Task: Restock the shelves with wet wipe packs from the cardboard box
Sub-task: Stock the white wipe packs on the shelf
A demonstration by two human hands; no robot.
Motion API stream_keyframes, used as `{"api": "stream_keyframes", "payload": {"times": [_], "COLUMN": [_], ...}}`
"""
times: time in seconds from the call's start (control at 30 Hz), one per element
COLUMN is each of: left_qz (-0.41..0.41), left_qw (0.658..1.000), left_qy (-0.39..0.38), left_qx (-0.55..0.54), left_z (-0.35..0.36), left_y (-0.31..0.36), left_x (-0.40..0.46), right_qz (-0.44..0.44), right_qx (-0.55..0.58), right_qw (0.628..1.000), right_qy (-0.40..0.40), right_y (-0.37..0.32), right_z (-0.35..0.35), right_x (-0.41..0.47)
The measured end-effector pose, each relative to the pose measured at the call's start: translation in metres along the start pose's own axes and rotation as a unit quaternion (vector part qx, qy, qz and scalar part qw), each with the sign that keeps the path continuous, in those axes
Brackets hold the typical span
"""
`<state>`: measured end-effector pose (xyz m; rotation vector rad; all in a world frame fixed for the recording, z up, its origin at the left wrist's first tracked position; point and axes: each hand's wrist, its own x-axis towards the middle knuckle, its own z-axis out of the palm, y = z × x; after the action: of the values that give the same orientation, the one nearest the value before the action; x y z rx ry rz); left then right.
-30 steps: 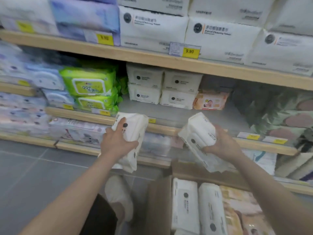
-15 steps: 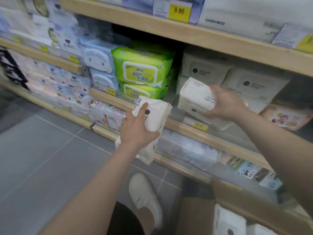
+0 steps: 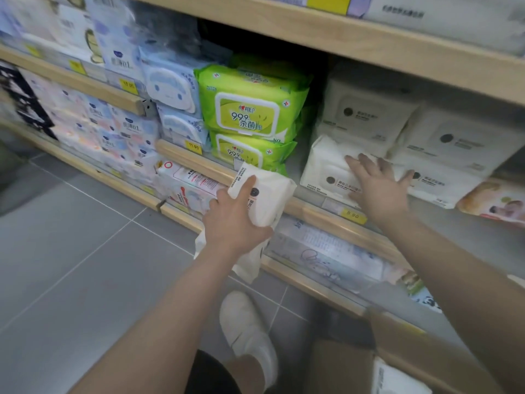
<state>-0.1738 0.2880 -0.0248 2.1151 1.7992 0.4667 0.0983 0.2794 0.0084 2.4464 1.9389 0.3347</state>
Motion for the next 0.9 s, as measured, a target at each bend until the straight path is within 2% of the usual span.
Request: {"api": "stream_keyframes", "payload": {"times": [0.2,0.4,0.6,0.7,0.8,0.87,0.9], "left_qz": [-0.018,-0.013,-0.015,-0.003,0.029,0.051,0.065], "left_qw": [1.000,1.000,1.000,0.998,0.996,0.993,0.992], "left_qy": [-0.003,0.000,-0.011,-0.013,-0.019,-0.023,-0.027], "left_qx": [-0.007,-0.011,-0.024,-0.054,-0.083,-0.103,-0.106], "left_z": [0.008,0.010,0.009,0.004,0.000,0.000,0.000], "left_y": [-0.010,-0.012,-0.010,-0.002,0.012,0.027,0.036], "left_x": [0.005,0.010,0.008,0.001,-0.011,-0.021,-0.027], "right_qz": [0.009,0.004,-0.009,-0.022,0.004,0.055,0.085], "right_qx": [-0.023,-0.024,0.002,0.101,0.235,0.340,0.418], "right_qw": [0.999,0.998,0.999,0.992,0.972,0.938,0.900], "right_qy": [0.047,0.052,0.040,0.069,0.013,-0.050,-0.087], "right_y": [-0.007,-0.010,-0.012,-0.029,-0.046,-0.054,-0.056], "right_z": [0.016,0.029,0.019,0.011,-0.002,-0.018,-0.027], "right_x": [0.026,0.056,0.048,0.006,-0.049,-0.077,-0.086]}}
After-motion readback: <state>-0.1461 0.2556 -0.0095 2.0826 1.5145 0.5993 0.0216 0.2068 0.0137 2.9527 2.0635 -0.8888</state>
